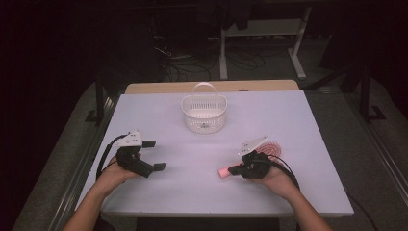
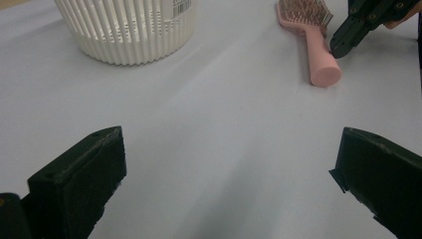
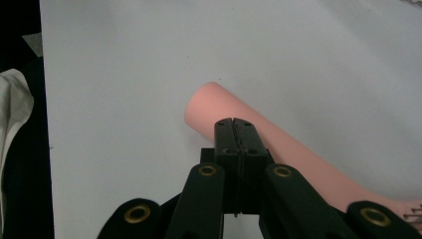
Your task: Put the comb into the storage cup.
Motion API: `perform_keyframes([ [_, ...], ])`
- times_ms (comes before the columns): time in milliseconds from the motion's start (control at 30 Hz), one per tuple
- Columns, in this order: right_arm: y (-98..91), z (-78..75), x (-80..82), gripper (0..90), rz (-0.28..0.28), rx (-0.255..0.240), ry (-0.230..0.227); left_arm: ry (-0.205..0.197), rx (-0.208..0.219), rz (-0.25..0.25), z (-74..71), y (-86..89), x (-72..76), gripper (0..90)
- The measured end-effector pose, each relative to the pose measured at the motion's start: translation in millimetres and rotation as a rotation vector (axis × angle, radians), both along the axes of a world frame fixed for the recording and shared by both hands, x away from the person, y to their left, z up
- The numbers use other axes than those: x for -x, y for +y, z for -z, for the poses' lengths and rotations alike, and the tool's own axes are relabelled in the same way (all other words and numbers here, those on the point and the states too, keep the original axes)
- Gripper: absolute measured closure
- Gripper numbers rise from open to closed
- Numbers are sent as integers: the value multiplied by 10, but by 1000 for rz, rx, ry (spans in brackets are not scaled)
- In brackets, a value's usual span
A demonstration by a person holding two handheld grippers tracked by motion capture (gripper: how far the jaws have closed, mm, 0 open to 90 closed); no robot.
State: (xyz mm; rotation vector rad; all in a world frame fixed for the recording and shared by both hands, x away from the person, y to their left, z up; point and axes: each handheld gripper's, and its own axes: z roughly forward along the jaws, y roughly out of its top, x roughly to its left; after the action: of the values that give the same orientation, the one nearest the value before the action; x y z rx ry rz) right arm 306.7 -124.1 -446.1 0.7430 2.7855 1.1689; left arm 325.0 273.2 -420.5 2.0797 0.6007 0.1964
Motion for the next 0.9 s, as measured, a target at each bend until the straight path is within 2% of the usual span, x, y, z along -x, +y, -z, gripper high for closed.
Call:
perform_keyframes([
  [900, 98, -42, -66, 883, 0, 9, -15, -1, -1, 8, 1, -12, 3, 0],
])
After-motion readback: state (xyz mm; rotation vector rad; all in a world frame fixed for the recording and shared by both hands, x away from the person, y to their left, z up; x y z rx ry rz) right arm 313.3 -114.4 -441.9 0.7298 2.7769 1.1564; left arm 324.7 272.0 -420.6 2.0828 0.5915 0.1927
